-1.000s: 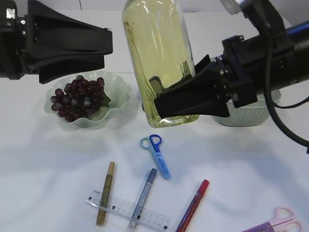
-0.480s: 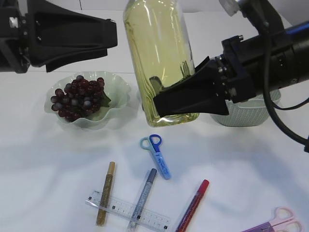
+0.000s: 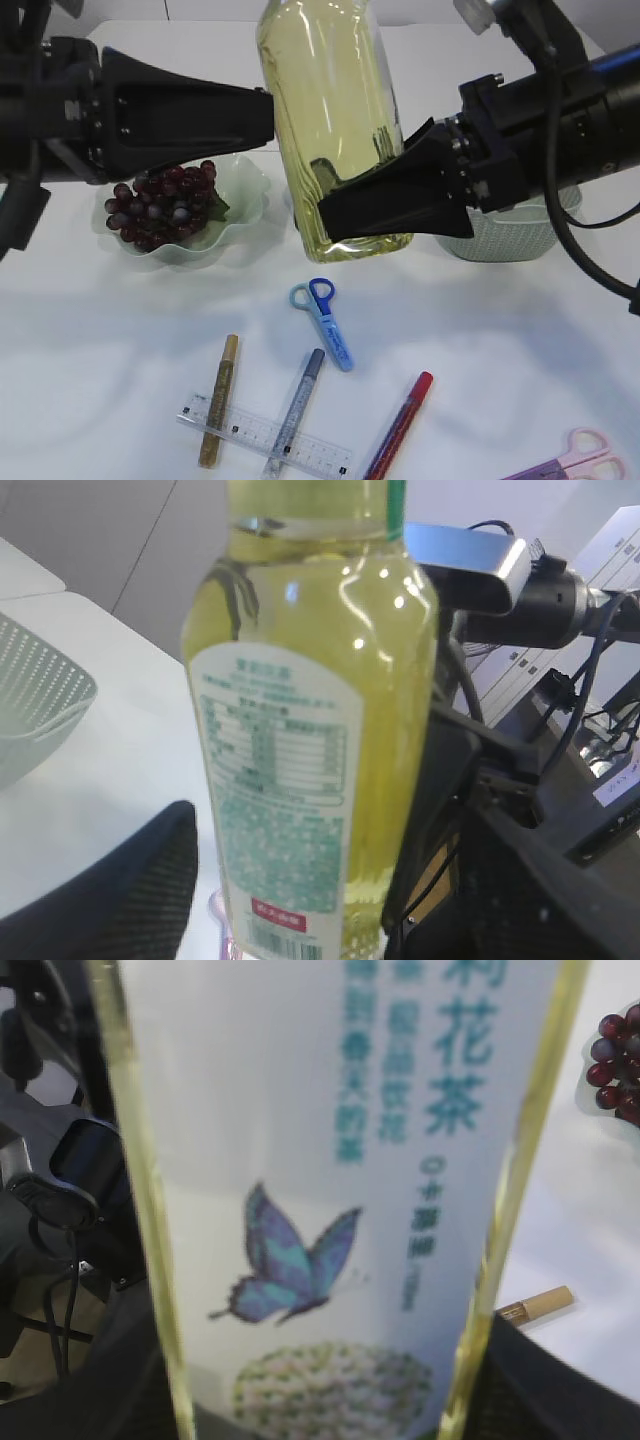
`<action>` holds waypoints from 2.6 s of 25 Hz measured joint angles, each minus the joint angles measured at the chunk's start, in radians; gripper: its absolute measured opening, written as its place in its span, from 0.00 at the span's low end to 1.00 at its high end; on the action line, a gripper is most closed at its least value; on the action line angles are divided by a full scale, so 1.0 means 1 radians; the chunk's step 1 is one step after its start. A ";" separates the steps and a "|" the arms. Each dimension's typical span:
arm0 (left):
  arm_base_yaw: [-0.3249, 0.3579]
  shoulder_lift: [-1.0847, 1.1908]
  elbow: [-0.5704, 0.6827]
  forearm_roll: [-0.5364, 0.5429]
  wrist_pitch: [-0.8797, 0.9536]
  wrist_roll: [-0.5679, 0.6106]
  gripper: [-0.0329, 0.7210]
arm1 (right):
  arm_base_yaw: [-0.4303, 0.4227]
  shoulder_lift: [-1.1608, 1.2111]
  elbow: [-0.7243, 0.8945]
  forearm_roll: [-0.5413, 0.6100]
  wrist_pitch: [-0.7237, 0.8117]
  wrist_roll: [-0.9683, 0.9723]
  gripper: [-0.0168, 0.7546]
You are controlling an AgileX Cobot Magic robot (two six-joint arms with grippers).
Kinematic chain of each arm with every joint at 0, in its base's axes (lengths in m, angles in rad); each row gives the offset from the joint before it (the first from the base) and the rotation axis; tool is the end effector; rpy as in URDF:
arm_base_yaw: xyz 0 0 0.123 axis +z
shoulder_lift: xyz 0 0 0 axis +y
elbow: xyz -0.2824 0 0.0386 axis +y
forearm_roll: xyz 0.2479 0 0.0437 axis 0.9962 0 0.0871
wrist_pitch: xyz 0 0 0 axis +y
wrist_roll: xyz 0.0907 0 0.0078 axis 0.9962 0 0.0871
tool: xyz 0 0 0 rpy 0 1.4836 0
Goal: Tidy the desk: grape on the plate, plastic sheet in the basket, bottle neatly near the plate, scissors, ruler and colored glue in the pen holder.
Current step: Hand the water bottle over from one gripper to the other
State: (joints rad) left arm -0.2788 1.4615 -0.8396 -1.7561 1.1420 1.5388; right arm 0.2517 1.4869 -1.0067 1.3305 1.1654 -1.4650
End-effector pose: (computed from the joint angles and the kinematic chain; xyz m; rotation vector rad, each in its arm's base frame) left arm 0.2417 -0.1539 0.2929 0.7268 1.7237 -1.4617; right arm 0.2512 0.1485 0.2998 -1.1480 1.8215 1.2158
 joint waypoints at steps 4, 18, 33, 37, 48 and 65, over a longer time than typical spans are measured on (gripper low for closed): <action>0.000 0.053 0.000 -0.002 0.012 0.041 0.83 | 0.000 0.000 0.000 0.000 0.000 0.000 0.64; -0.046 0.072 -0.105 -0.002 0.000 0.061 0.79 | 0.000 0.000 0.000 0.000 0.002 0.002 0.64; -0.056 0.151 -0.162 -0.002 0.024 0.059 0.79 | -0.004 0.000 0.000 -0.009 -0.014 0.006 0.64; -0.058 0.153 -0.162 -0.002 0.024 0.021 0.86 | -0.002 0.000 0.000 -0.010 -0.014 0.008 0.64; -0.074 0.153 -0.186 -0.002 0.024 0.012 0.94 | 0.000 0.000 0.000 -0.014 -0.005 0.008 0.64; -0.130 0.173 -0.224 -0.002 -0.019 0.039 0.84 | 0.000 0.000 0.000 -0.014 0.006 0.002 0.64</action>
State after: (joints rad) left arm -0.4086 1.6340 -1.0638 -1.7586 1.1234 1.5775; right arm 0.2512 1.4869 -1.0067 1.3166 1.1716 -1.4633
